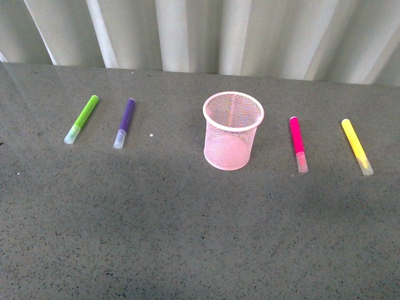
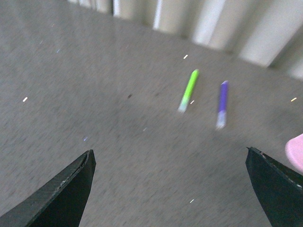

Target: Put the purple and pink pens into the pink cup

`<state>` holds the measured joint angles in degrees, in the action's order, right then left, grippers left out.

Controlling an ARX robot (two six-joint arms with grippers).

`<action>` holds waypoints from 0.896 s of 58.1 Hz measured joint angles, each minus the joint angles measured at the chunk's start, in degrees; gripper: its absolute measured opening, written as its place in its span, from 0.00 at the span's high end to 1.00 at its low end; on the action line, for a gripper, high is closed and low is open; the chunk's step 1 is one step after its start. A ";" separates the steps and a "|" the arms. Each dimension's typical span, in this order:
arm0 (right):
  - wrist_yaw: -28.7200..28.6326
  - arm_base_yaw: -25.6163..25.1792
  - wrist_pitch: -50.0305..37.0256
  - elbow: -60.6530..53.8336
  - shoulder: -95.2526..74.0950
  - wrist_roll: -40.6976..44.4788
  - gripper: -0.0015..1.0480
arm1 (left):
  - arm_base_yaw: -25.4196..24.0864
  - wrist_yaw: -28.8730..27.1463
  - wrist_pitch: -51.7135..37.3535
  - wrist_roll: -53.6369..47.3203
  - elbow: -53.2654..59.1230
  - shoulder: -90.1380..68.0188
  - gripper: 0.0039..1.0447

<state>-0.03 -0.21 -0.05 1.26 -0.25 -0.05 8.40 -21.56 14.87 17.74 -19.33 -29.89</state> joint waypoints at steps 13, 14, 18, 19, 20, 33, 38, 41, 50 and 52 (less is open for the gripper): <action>0.00 0.00 0.02 0.00 0.00 0.00 0.07 | 0.22 10.67 -14.53 -5.22 -21.59 -34.18 0.06; 0.00 0.00 0.02 0.00 0.00 0.00 0.07 | 0.46 11.06 -14.29 -5.38 -22.64 -35.80 0.06; 0.00 0.00 0.02 0.00 0.00 0.00 0.07 | 1.86 13.79 -11.69 -6.54 -28.85 -45.18 0.06; 0.00 0.00 0.02 0.00 0.00 0.00 0.07 | 2.45 13.88 -10.64 -7.19 -30.88 -48.09 0.06; 0.00 0.00 0.02 0.00 0.00 0.00 0.07 | 3.10 14.01 -9.55 -7.65 -32.96 -51.01 0.06; 0.02 0.00 0.02 0.00 0.00 0.00 0.07 | 8.24 13.92 -1.46 -10.36 -49.92 -73.53 0.06; 0.00 0.00 0.02 0.00 0.00 0.00 0.07 | 8.85 13.57 0.76 -11.87 -54.80 -80.74 0.06; 0.00 0.00 0.02 0.00 0.00 0.00 0.07 | 8.33 13.64 1.64 -12.13 -56.89 -83.80 0.06; 0.00 0.00 0.02 0.00 0.00 0.00 0.07 | 7.13 13.64 3.04 -12.24 -60.76 -89.00 0.06; 0.00 0.00 0.02 0.00 0.00 0.00 0.07 | 6.88 13.73 3.69 -12.37 -61.81 -90.14 0.06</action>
<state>-0.03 -0.21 -0.03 1.26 -0.25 -0.05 15.29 -7.84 18.57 5.37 -81.14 -120.03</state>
